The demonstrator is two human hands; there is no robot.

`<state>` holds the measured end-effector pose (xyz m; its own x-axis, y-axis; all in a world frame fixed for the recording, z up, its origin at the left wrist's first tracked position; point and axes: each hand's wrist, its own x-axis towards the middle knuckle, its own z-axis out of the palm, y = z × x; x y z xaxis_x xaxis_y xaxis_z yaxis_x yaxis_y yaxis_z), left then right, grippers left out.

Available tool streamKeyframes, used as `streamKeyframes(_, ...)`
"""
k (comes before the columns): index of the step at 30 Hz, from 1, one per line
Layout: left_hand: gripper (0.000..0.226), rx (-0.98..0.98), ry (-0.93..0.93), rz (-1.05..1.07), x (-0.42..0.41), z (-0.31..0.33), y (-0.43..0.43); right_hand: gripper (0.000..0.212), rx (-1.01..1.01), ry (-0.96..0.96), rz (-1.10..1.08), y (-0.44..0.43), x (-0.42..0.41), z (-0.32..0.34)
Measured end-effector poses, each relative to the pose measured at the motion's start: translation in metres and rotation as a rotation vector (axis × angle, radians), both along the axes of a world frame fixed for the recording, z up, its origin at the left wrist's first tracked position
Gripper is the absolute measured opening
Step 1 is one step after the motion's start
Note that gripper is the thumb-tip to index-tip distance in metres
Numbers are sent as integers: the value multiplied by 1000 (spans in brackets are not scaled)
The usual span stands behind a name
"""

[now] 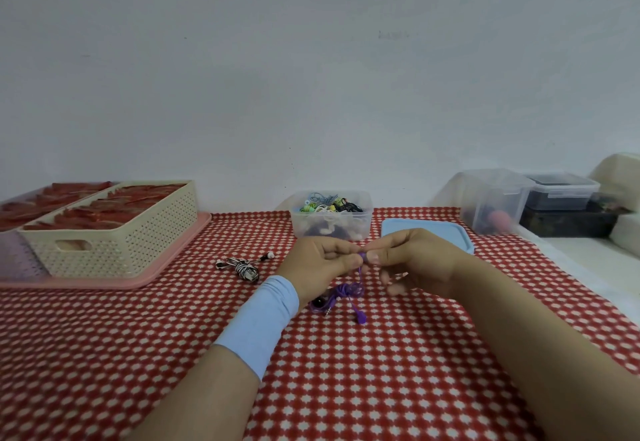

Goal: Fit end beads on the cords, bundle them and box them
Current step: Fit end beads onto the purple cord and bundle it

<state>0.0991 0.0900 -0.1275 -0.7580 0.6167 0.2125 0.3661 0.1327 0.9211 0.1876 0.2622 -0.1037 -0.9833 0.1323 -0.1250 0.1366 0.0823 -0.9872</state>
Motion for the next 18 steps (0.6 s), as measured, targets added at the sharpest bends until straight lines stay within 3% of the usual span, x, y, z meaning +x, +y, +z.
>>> streamKeyframes(5,12,100,67,99,3,1,2,6,-30,101,-125,-6,-5,-5)
streamKeyframes(9,12,112,112,127,3,-1,2,13,65,127,-154,-9,-5,-5)
streamKeyframes(18,18,88,170,138,4,-1,1,6,184,211,-176,-10,-4,-5)
